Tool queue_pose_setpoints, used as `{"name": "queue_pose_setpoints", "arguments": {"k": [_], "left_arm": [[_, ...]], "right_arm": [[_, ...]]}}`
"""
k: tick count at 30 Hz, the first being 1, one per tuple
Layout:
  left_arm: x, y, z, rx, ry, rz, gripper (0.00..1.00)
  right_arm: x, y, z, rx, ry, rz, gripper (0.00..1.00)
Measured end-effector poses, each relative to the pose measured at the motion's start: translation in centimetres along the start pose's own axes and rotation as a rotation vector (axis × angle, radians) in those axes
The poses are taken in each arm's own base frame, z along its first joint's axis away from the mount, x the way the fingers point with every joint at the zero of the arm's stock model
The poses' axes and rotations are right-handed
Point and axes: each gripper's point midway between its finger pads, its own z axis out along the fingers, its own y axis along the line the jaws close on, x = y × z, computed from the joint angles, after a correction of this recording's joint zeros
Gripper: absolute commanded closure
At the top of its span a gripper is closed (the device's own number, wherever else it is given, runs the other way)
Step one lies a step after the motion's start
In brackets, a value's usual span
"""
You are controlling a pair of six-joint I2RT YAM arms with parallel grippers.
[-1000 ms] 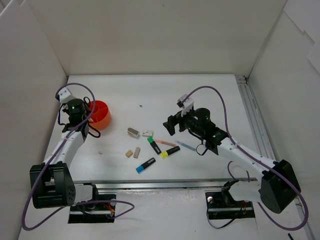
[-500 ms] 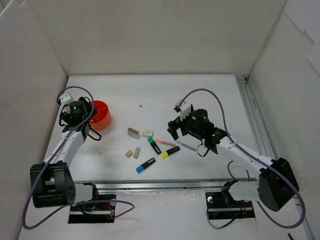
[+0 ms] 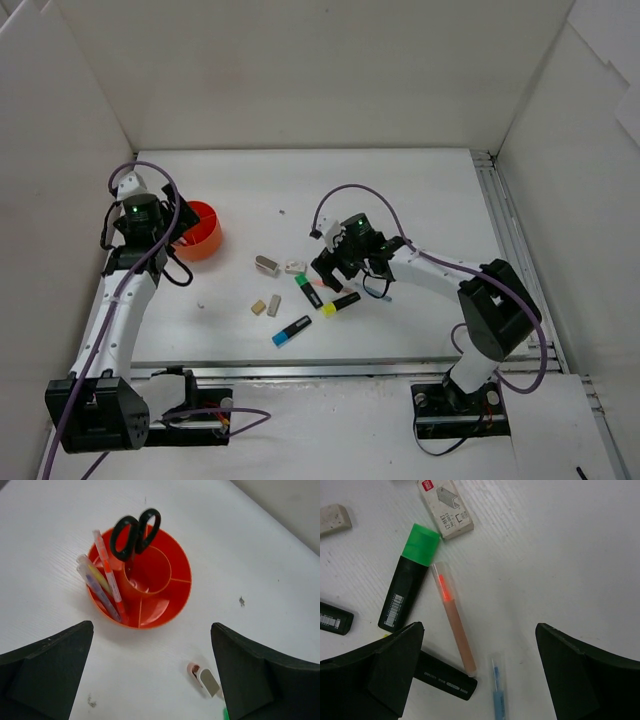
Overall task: Sort the stationery into containers
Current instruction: Pick up the pen from the center of the board.
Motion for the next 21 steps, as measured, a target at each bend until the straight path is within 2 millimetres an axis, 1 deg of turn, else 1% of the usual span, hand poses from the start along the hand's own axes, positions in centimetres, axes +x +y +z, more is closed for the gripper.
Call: {"name": "queue_pose_setpoints", "arguments": {"k": [1, 3, 6, 9, 12, 13, 15, 19, 21], "left_arm": [[0.4, -0.2, -0.3, 0.013, 0.019, 0.008, 0.0], [1.2, -0.7, -0.9, 0.049, 0.056, 0.022, 0.01], [1.9, -1.0, -1.8, 0.08, 0.089, 0.032, 0.01], [2.3, -0.9, -2.3, 0.084, 0.111, 0.042, 0.0], [2.8, -0.5, -2.7, 0.082, 0.12, 0.054, 0.0], [3.0, -0.3, -2.9, 0.079, 0.125, 0.057, 0.0], [3.3, -0.1, -3.2, 0.074, 0.127, 0.06, 0.0], [3.3, 0.5, -3.4, 0.051, 0.124, 0.068, 0.0], [3.2, 0.6, -3.5, 0.043, 0.121, 0.07, 0.0]], "right_arm": [[0.4, 0.2, 0.5, -0.005, 0.02, -0.004, 0.09], [1.0, 0.5, 1.2, -0.012, 0.056, -0.012, 0.14], [1.3, 0.5, 2.0, -0.015, 0.081, -0.016, 0.17], [1.5, 0.2, 3.0, -0.008, 0.1, -0.012, 0.21], [2.5, 0.2, 3.8, -0.011, 0.133, -0.007, 0.27], [2.9, 0.3, 4.0, -0.013, 0.144, -0.005, 0.33], [3.2, 0.5, 4.2, -0.016, 0.154, -0.008, 0.4], [3.1, 1.1, 4.3, -0.02, 0.157, -0.012, 0.46], [3.1, 1.4, 4.4, -0.024, 0.158, -0.016, 0.59]]}}
